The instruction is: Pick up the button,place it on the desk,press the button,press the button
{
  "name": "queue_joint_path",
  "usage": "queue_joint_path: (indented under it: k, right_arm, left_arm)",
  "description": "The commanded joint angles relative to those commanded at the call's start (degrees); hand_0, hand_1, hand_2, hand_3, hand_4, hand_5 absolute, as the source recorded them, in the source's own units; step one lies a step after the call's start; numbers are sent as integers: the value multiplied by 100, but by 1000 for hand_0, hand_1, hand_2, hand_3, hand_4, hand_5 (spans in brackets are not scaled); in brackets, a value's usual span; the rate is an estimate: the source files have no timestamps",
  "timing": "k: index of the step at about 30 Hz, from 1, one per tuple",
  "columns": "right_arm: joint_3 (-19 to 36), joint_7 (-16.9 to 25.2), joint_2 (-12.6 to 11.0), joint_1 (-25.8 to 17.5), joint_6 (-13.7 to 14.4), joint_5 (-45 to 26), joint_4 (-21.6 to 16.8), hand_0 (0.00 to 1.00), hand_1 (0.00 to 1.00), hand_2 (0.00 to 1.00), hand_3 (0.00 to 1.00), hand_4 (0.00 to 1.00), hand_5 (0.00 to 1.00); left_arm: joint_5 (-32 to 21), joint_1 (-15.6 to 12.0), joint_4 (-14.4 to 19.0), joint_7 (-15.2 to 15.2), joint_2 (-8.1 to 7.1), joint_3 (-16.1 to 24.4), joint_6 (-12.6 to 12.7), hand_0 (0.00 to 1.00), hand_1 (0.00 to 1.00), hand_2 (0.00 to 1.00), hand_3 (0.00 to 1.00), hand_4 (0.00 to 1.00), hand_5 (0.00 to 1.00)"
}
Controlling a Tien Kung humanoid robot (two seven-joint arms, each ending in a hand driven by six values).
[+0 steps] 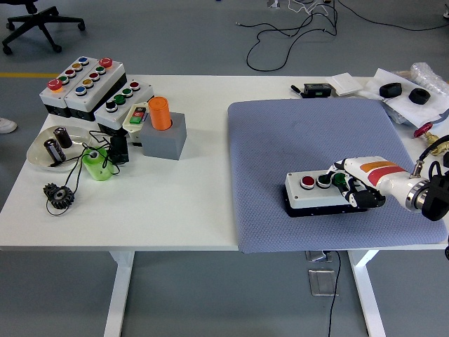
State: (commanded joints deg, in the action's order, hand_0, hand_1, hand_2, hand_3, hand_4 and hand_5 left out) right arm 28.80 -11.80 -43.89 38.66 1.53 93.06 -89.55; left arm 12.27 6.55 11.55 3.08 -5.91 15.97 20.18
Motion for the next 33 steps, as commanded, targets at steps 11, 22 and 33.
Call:
queue_joint_path:
  k: [11, 22, 33]
  right_arm:
    - [186, -12, 94, 21, -16, 52, -270, 184, 2, 104, 640, 377, 2]
    - [25, -16, 264, 84, -23, 69, -108, 184, 2, 103, 640, 376, 2]
    - [-33, -34, 357, -7, -45, 25, 64, 184, 2, 104, 640, 374, 2]
  left_arm:
    - [7, 9, 5, 2, -7, 0, 6, 606, 543, 502, 462, 277, 972]
    - [-9, 7, 5, -3, -4, -2, 11, 606, 544, 502, 461, 277, 973]
    - [8, 13, 5, -1, -10, 7, 10, 605, 542, 500, 459, 280, 975]
